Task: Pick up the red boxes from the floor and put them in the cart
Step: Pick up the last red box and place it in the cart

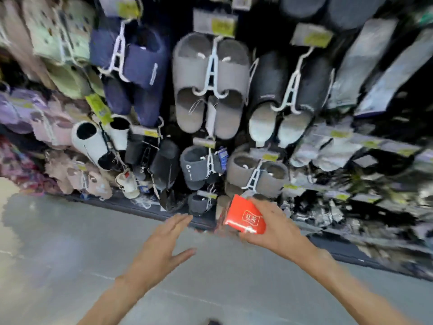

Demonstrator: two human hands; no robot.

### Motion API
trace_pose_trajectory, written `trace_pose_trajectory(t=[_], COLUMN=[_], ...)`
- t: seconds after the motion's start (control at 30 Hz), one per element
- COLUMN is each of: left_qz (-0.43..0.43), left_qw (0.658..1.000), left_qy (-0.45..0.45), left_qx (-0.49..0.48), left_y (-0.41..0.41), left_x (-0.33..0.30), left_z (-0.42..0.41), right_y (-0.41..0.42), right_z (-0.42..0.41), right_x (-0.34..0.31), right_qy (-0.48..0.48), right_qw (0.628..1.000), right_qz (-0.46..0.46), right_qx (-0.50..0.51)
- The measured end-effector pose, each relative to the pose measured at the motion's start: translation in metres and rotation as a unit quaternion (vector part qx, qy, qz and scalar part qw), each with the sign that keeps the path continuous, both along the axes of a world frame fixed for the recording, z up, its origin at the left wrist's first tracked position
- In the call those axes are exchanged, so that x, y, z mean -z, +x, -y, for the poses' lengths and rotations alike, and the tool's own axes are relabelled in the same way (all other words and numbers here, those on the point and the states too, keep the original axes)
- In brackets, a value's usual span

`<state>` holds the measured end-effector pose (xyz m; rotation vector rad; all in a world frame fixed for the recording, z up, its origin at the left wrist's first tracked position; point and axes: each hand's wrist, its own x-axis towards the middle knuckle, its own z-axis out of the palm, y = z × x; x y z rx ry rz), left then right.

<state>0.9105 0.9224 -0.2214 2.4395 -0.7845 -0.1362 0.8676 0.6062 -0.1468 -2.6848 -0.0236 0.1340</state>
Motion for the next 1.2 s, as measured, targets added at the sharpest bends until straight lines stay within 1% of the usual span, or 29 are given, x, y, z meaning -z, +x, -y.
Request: trace_pose_trajectory(t=[0.1,0.2,0.3,0.4,0.53,0.73,0.9,1.1,1.2], left_qz=[0.047,0.074,0.103,0.131,0.144,0.112,0.092,0.076,0.096], left_qw=[0.995,0.981,0.962,0.940,0.909,0.868,0.837,0.787,0.755], left_qy=[-0.031,-0.033,-0.026,-0.030,-0.035,-0.084,-0.085,-0.086,-0.085], left_qx=[0.079,0.178,0.250,0.315,0.389,0.477,0.533,0.607,0.642], left_y=[-0.004,-0.011,-0.028,-0.053,-0.099,-0.187,-0.270,-0.341,-0.368], left_x=[-0.074,-0.139,-0.182,-0.209,-0.218,-0.224,-0.231,-0.223,-0.218], left_z=[0.066,0.137,0.207,0.285,0.399,0.591,0.731,0.896,0.991], right_y=[-0.052,-0.104,-0.164,-0.223,-0.302,-0.425,-0.512,-0.598,-0.636], right_z=[0.045,0.093,0.142,0.189,0.260,0.381,0.478,0.589,0.652], right_x=[-0.070,-0.120,-0.159,-0.190,-0.209,-0.229,-0.231,-0.227,-0.222], right_qy=[-0.005,-0.021,-0.013,0.000,0.008,-0.002,-0.034,-0.054,-0.057], right_qw=[0.998,0.990,0.978,0.961,0.933,0.889,0.846,0.775,0.742], right_qz=[0.024,0.040,0.052,0.066,0.088,0.094,0.096,0.092,0.086], right_qx=[0.059,0.135,0.203,0.268,0.348,0.449,0.524,0.623,0.662])
